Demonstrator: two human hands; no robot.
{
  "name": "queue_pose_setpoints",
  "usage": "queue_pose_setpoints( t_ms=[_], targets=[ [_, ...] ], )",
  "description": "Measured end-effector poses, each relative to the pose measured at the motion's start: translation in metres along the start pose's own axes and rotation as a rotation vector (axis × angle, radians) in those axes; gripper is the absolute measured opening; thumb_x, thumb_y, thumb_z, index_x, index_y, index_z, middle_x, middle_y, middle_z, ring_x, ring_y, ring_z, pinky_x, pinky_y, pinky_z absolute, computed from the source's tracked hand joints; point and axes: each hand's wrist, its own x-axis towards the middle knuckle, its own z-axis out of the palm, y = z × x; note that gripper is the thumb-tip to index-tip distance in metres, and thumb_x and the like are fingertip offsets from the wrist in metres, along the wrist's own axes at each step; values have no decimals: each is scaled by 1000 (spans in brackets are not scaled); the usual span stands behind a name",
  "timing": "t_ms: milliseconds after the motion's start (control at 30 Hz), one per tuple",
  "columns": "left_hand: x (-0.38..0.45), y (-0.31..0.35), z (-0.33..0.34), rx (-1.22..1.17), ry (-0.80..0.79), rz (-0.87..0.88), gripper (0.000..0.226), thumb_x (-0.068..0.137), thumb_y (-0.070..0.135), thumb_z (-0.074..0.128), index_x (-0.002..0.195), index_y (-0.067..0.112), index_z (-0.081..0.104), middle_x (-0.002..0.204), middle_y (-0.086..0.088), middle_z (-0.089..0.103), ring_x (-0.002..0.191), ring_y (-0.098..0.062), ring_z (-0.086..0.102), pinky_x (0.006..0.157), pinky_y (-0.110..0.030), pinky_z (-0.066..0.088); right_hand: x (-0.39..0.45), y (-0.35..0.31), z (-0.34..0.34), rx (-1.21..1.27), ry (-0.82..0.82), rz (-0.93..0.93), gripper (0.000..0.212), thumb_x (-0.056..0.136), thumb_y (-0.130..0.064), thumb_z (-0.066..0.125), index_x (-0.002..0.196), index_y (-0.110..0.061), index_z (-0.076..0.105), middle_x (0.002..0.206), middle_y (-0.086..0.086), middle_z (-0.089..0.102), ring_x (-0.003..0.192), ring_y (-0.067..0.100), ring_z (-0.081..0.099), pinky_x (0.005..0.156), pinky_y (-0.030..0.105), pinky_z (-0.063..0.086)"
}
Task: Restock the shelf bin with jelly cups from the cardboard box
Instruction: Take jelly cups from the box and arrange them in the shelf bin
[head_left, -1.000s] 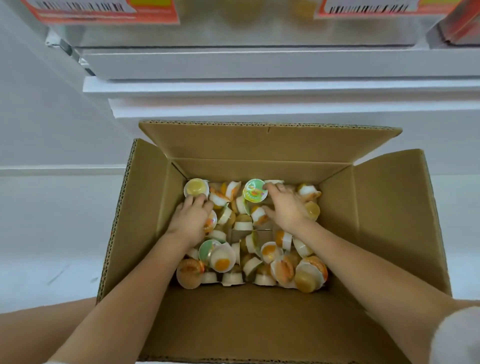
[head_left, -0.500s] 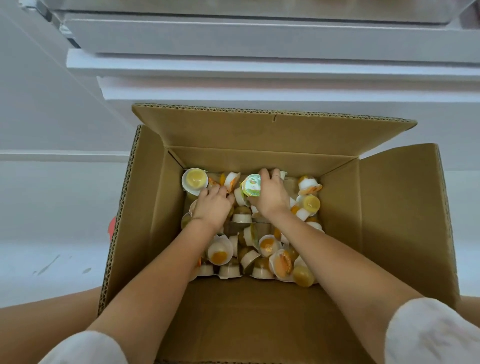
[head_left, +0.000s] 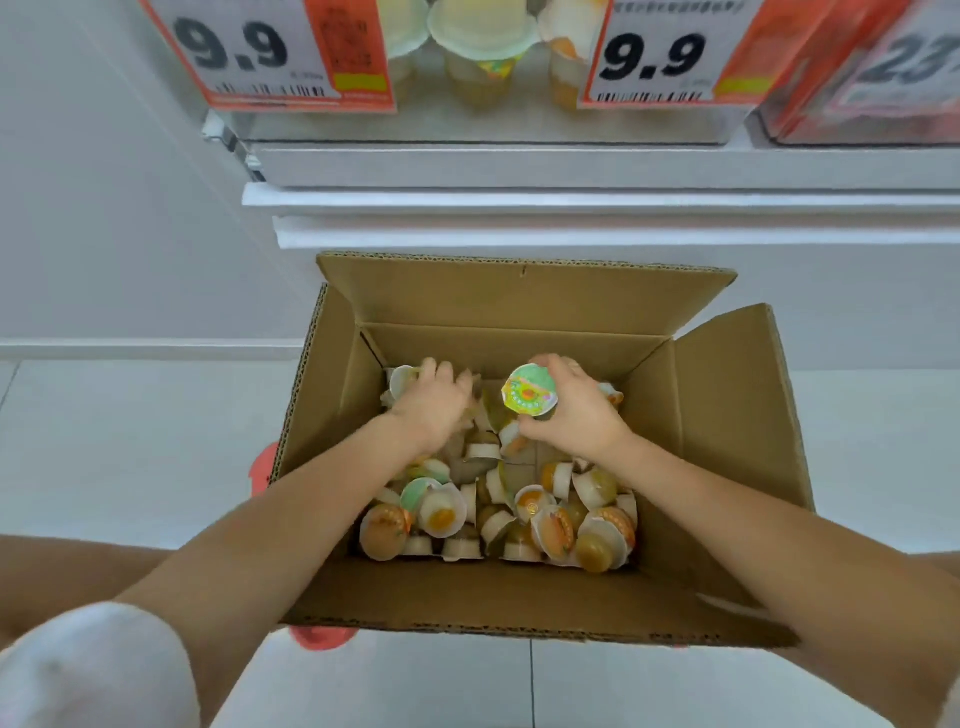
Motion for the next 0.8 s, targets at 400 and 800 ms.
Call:
queue_pose_setpoints(
  t_ms=[400, 800],
  targets=[
    [-125, -5, -214, -2039, -79, -291, 34, 90, 29, 61, 113, 7, 50, 110, -20, 57, 105, -33, 59, 95, -53, 44, -52, -150, -161, -149, 179, -330, 84, 67, -40, 82, 133, -20, 35, 95, 8, 62, 85, 22, 59, 74, 36, 49],
    [-163, 9, -246, -2261, -47, 195, 30, 90, 20, 54, 117, 8, 58, 108, -18, 68, 101, -31, 65, 95, -32, 45, -81, -183, -197, 192, 232, -431, 57, 71, -29, 82, 122, -31, 58, 118, -11, 59, 101, 6, 56, 86, 22, 49]
  ],
)
